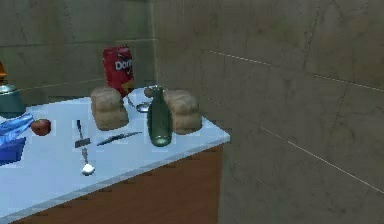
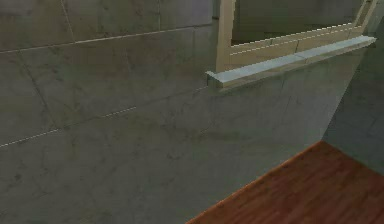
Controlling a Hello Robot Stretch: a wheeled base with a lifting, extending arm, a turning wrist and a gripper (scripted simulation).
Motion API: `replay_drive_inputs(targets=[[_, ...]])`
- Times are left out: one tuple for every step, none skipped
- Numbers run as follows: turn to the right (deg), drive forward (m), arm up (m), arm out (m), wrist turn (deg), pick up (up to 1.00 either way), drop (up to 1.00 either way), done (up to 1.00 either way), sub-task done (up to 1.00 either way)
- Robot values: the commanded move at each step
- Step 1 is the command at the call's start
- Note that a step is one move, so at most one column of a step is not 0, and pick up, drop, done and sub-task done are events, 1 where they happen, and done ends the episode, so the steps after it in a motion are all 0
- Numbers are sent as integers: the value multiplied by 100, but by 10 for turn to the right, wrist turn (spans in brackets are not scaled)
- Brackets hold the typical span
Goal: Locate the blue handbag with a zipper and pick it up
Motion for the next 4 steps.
replay_drive_inputs(targets=[[60,0,0,0,0,0,0,0,0],[0,35,0,0,0,0,0,0,0],[-450,0,0,0,0,0,0,0,0],[-450,0,0,0,0,0,0,0,0]])
